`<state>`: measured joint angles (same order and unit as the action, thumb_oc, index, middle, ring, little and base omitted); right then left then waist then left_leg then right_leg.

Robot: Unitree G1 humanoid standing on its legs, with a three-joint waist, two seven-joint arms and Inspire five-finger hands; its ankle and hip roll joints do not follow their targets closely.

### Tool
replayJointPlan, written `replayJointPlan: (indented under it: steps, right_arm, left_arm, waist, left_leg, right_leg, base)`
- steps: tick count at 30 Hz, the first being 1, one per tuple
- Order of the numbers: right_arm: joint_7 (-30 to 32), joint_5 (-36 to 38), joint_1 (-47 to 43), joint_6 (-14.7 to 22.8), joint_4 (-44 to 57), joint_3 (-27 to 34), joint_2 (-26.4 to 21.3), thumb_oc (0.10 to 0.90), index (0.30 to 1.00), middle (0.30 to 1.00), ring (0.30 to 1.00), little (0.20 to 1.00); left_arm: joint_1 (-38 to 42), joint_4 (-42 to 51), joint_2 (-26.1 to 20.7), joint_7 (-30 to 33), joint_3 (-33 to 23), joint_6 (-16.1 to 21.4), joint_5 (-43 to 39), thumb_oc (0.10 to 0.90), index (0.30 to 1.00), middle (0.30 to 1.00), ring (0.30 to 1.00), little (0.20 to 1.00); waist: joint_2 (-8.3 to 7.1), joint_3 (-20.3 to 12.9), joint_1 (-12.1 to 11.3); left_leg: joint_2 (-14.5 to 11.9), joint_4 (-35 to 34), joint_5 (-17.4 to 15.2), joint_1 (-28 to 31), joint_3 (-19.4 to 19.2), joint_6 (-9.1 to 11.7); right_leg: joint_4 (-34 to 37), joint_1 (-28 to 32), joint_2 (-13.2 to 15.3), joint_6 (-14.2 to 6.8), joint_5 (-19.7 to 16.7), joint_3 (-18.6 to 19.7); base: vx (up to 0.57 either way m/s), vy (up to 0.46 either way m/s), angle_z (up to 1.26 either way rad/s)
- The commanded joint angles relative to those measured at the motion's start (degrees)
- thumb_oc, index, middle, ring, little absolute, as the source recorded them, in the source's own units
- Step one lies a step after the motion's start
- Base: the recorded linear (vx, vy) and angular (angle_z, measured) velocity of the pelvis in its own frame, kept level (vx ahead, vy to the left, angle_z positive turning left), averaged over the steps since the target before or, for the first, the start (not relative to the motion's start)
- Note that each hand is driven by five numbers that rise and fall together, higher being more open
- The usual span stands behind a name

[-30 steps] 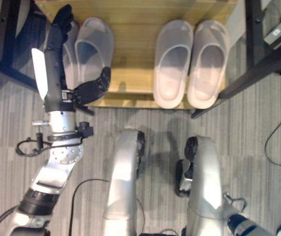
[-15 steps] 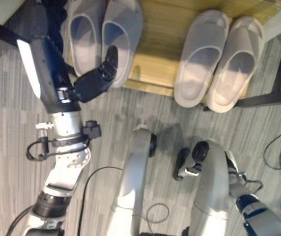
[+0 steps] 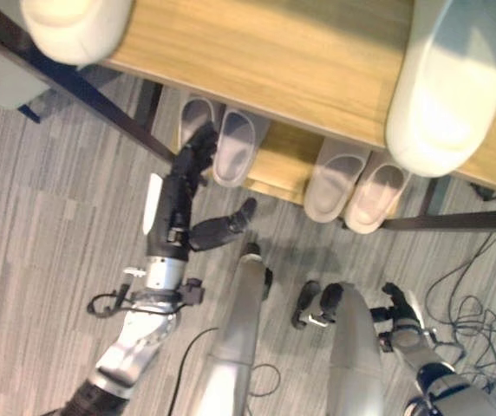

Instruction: Arrange the slippers neatly on the shoe rack.

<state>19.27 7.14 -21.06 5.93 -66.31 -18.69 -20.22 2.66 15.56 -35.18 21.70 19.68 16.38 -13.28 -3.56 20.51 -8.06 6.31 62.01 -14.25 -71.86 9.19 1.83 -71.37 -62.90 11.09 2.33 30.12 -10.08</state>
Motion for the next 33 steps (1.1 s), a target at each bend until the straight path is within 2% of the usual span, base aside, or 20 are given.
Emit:
replayJointPlan:
  steps: [1,5,7,8,9,12,13,14,15,16,18,20,21,24,26,27,28,30,32,33]
  right_arm:
    - [-0.05,-1.94,5.85,0.5,-1.52,-0.99,5.15,0.8,0.9,0.9,0.9,0.9]
    - [-0.27,-2.66,10.79,0.63,-2.07,0.99,5.78,0.8,0.9,0.9,0.9,0.9]
    - [-0.42,-2.64,11.62,0.64,-2.22,1.45,5.99,0.8,0.9,0.9,0.9,0.9]
    - [-1.55,-2.9,13.88,0.41,-2.49,1.65,6.95,0.8,0.9,0.9,0.9,0.9]
    - [-1.96,-3.55,14.73,0.36,-2.42,0.85,7.67,0.8,0.9,0.9,0.9,0.9]
    - [-2.8,-4.78,16.67,0.5,-2.7,-0.04,8.9,0.8,0.9,0.9,0.9,0.9]
    - [-3.72,-4.51,17.65,0.77,-2.86,-0.15,9.71,0.8,0.9,0.9,0.9,0.9]
    - [-3.97,-4.33,18.32,0.9,-2.46,-0.67,10.04,0.8,0.9,0.9,0.9,0.9]
    - [-4.97,-3.52,18.81,1.02,-2.21,-0.76,10.19,0.8,0.9,0.9,0.9,0.9]
    - [-5.53,-3.07,19.72,1.08,-2.03,-0.49,9.91,0.8,0.9,0.9,0.9,0.9]
    - [-6.06,-2.8,20.67,0.95,-1.77,-0.43,10.25,0.8,0.9,0.9,0.9,0.9]
    - [-6.49,-3.02,21.22,1.01,-1.79,-0.89,10.82,0.8,0.9,0.9,0.9,0.9]
    - [-6.25,-3.82,22.18,1.13,-2.47,-0.95,10.67,0.8,0.9,0.9,0.9,0.9]
    - [-5.82,-4.14,22.3,1.04,-2.33,-0.83,10.54,0.8,0.9,0.9,0.9,0.9]
    - [-5.52,-4.25,21.93,1.36,-1.52,-0.71,10.7,0.8,0.9,0.9,0.9,0.9]
    - [-4.46,-3.23,20.59,1.55,0.29,0.56,11.34,0.8,0.9,0.9,0.9,0.9]
    - [-4.45,-3.22,20.55,1.53,0.29,0.59,11.36,0.8,0.9,0.9,0.9,0.9]
    - [-3.35,-1.12,19.05,1.41,2.36,2.46,11.88,0.8,0.9,0.9,0.9,0.9]
    - [-2.36,0.83,18.18,2.13,5.61,2.84,11.88,0.8,0.9,0.9,0.9,0.9]
    - [-1.11,0.82,18.11,2.82,8.52,2.48,11.23,0.8,0.9,0.9,0.9,0.9]
  left_arm:
    - [-0.65,4.32,0.05,-1.54,1.25,4.78,-0.71,0.8,0.9,0.9,0.9,0.9]
    - [-5.61,1.14,-2.09,-4.27,3.74,4.17,-0.61,0.8,0.9,0.9,0.9,0.9]
    - [-6.41,0.41,-2.24,-4.62,4.17,4.14,-0.19,0.8,0.9,0.9,0.9,0.9]
    - [-8.09,-4.57,-0.77,-5.39,5.61,3.92,0.08,0.8,0.9,0.9,0.9,0.9]
    - [-8.49,-6.44,0.13,-6.11,6.51,4.11,-0.43,0.8,0.9,0.9,0.9,0.9]
    - [-9.61,-8.82,0.78,-6.58,7.57,3.9,1.13,0.8,0.9,0.9,0.9,0.9]
    - [-10.46,-11.47,2.13,-6.16,8.54,3.94,4.03,0.8,0.9,0.9,0.9,0.9]
    - [-10.21,-12.54,2.63,-5.57,9.2,3.8,5.27,0.8,0.9,0.9,0.9,0.9]
    - [-10.03,-15.69,4.71,-5.32,9.19,3.69,5.46,0.8,0.9,0.9,0.9,0.9]
    - [-9.98,-17.6,6.46,-5.57,9.02,3.66,4.72,0.8,0.9,0.9,0.9,0.9]
    - [-10.01,-20.15,9.17,-6.53,7.83,3.53,2.04,0.8,0.9,0.9,0.9,0.9]
    - [-10.82,-21.89,10.39,-6.75,6.62,3.59,0.96,0.8,0.9,0.9,0.9,0.9]
    - [-11.07,-24.49,11.44,-5.93,6.55,3.53,2.8,0.8,0.9,0.9,0.9,0.9]
    - [-11.21,-24.89,12.19,-5.42,6.28,3.17,3.07,0.8,0.9,0.9,0.9,0.9]
    - [-11.32,-26.01,13.01,-5.4,6.64,3.13,3.35,0.8,0.9,0.9,0.9,0.9]
    - [-10.68,-25.11,12.65,-5.51,7.99,3.51,5.34,0.8,0.9,0.9,0.9,0.9]
    - [-10.63,-25.13,12.64,-5.5,8.01,3.53,5.35,0.8,0.9,0.9,0.9,0.9]
    - [-9.17,-25.64,12.36,-5.55,9.58,3.3,6.26,0.8,0.9,0.9,0.9,0.9]
    - [-9.05,-26.39,12.04,-5.04,10.2,3.23,7.4,0.8,0.9,0.9,0.9,0.9]
    - [-8.42,-27.84,11.82,-4.86,9.76,2.51,8.01,0.8,0.9,0.9,0.9,0.9]
  waist:
    - [0.43,-3.65,0.28]
    - [0.0,-4.85,0.84]
    - [-0.07,-4.95,0.9]
    - [-0.39,-6.0,0.94]
    - [-0.15,-5.61,1.07]
    - [-0.32,-6.8,1.33]
    - [-0.39,-8.31,1.25]
    - [-0.15,-8.11,1.47]
    - [-0.19,-9.12,1.84]
    - [0.03,-9.46,2.77]
    - [-0.55,-10.24,4.03]
    - [-1.27,-10.45,3.36]
    - [-0.68,-12.0,4.79]
    - [0.37,-12.83,5.42]
    - [1.12,-13.56,5.79]
    - [1.25,-13.86,7.16]
    - [1.11,-13.82,7.04]
    - [0.9,-13.62,7.5]
    - [1.93,-13.01,8.23]
    - [3.0,-12.79,8.78]
  left_leg:
    - [-3.47,-7.64,-0.52,7.18,2.5,-1.48]
    - [-4.41,-21.51,3.0,21.74,4.08,-1.49]
    - [-4.53,-23.63,3.75,24.38,4.43,-1.38]
    - [-4.79,-30.97,6.61,31.57,5.24,-0.73]
    - [-5.03,-35.51,9.64,35.21,6.19,-0.38]
    - [-6.19,-42.22,12.16,41.49,6.53,0.83]
    - [-7.78,-48.96,14.45,47.59,6.86,1.67]
    - [-8.61,-51.38,15.6,50.34,6.6,2.16]
    - [-9.29,-55.06,18.87,52.79,5.61,4.17]
    - [-9.91,-56.36,20.81,53.63,3.13,4.95]
    - [-12.17,-56.4,19.73,56.48,-3.79,4.56]
    - [-12.86,-54.21,18.19,60.16,-1.67,4.76]
    - [-17.13,-54.75,19.28,64.59,0.78,5.66]
    - [-18.9,-57.35,21.35,67.08,2.44,6.4]
    - [-18.35,-60.45,19.75,69.35,3.66,6.62]
    - [-15.16,-61.9,13.03,71.17,-0.28,4.73]
    - [-14.93,-61.6,12.9,71.05,-0.4,4.61]
    - [-11.02,-59.26,9.11,70.25,-3.12,2.42]
    - [-8.77,-57.65,7.99,69.95,-4.79,0.38]
    - [-7.76,-56.78,7.68,69.48,-5.57,-0.76]
  right_leg:
    - [12.96,2.74,1.75,-2.27,-6.77,0.65]
    - [23.75,16.77,0.99,-3.81,-9.84,-2.29]
    - [25.99,19.8,0.82,-3.96,-10.34,-3.12]
    - [31.99,27.34,0.25,-4.32,-11.86,-4.88]
    - [35.79,30.75,-0.25,-3.9,-14.25,-6.36]
    - [41.43,36.42,-1.49,-4.5,-16.1,-7.39]
    - [47.0,41.74,-3.39,-4.79,-17.29,-8.02]
    - [49.36,44.77,-4.44,-4.41,-17.5,-8.35]
    - [55.65,49.58,-5.49,-4.85,-19.11,-9.82]
    - [59.13,52.11,-5.31,-5.44,-20.73,-11.43]
    - [63.9,55.1,-4.53,-6.19,-23.24,-11.94]
    - [66.75,57.74,-3.83,-6.67,-25.53,-9.7]
    - [69.25,58.68,-3.18,-7.37,-26.7,-7.23]
    - [69.95,59.37,-3.2,-7.86,-27.74,-5.61]
    - [70.56,60.27,-2.69,-8.7,-28.87,-4.43]
    - [71.37,60.73,2.02,-11.07,-32.84,-2.37]
    - [71.39,60.67,2.21,-11.19,-32.92,-2.21]
    - [71.79,59.81,6.02,-13.18,-35.9,-1.52]
    - [67.6,56.89,8.36,-13.09,-37.43,-1.06]
    - [63.55,55.82,7.14,-11.78,-34.94,0.41]
  base:
    - [0.07,-0.028,0.24]
    - [0.11,-0.005,0.23]
    - [0.11,-0.063,0.12]
    - [0.04,-0.107,0.27]
    - [0.08,-0.138,0.41]
    - [0.02,-0.091,0.39]
    - [0.05,-0.182,0.06]
    - [0.08,-0.216,-0.06]
    - [0.04,-0.139,0.06]
    - [0.01,-0.064,0.17]
    - [-0.05,0.075,0.21]
    - [-0.02,0.239,-0.13]
    - [0.03,0.296,-0.65]
    - [0.05,0.289,-0.35]
    - [0.08,0.532,-0.08]
    - [0.03,0.674,-0.2]
    - [-0.04,0.873,-0.28]
    - [-0.06,0.503,-0.55]
    - [-0.12,0.518,-0.25]
    - [-0.11,0.455,-0.24]
